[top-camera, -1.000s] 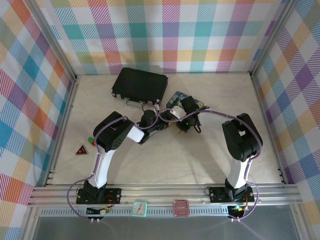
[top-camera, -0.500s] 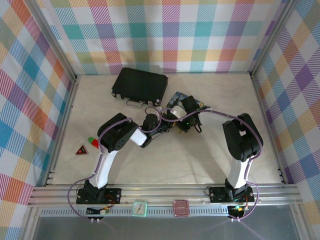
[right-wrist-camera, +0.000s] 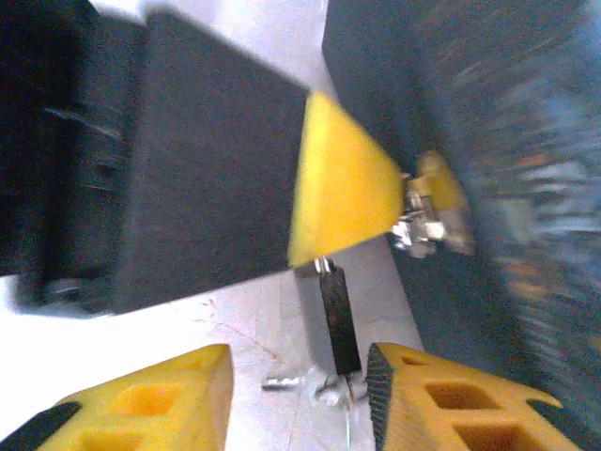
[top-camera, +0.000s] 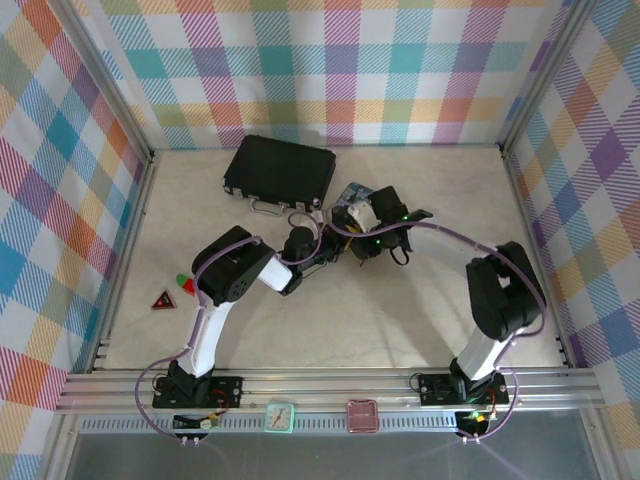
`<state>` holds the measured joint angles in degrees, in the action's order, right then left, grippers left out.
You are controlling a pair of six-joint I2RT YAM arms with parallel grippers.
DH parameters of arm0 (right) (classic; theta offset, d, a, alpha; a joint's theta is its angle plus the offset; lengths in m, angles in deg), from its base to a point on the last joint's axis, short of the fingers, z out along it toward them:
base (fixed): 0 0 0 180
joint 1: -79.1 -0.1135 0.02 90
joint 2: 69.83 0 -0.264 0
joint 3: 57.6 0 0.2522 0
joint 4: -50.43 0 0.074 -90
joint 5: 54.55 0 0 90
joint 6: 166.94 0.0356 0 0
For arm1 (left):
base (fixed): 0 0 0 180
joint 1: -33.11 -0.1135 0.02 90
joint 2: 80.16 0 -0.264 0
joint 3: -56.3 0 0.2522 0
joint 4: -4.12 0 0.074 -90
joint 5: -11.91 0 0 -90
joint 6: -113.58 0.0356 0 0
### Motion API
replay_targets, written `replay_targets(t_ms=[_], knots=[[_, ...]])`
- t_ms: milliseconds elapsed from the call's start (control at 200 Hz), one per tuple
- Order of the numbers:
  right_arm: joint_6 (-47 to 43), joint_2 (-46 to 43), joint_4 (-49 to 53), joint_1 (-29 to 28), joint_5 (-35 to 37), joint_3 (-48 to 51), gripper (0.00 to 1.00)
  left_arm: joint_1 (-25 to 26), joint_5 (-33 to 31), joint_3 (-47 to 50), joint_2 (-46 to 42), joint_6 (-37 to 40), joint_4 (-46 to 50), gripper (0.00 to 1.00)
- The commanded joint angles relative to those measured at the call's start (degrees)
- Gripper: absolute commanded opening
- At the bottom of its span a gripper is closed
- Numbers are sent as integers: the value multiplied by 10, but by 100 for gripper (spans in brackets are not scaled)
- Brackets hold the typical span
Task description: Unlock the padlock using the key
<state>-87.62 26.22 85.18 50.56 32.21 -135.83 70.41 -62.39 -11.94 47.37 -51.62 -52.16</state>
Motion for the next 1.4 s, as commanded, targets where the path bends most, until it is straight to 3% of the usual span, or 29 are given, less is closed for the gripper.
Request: replay_targets(t_ms=[0,150,295,385,760,1145,1395], knots=[[127,-42,8,18,32,-10,46,-4,-15,3,-17,21,27,10],[223,-41,19,46,84,-33,49,-4,-23,6,-21,27,37,14],[250,-3,2,63,121,-61,50,-4,-28,4,-18,29,38,28],[254,28,2,66,142,-83,50,-4,-29,-1,-18,32,47,29],[273,69,4,87,143,-95,50,-4,-35,-6,-20,39,62,2],[309,67,14,100,154,-82,50,2,-124,13,-35,24,44,0],[287,43,-1,100,140,-85,50,-1,-90,28,-80,42,66,0]])
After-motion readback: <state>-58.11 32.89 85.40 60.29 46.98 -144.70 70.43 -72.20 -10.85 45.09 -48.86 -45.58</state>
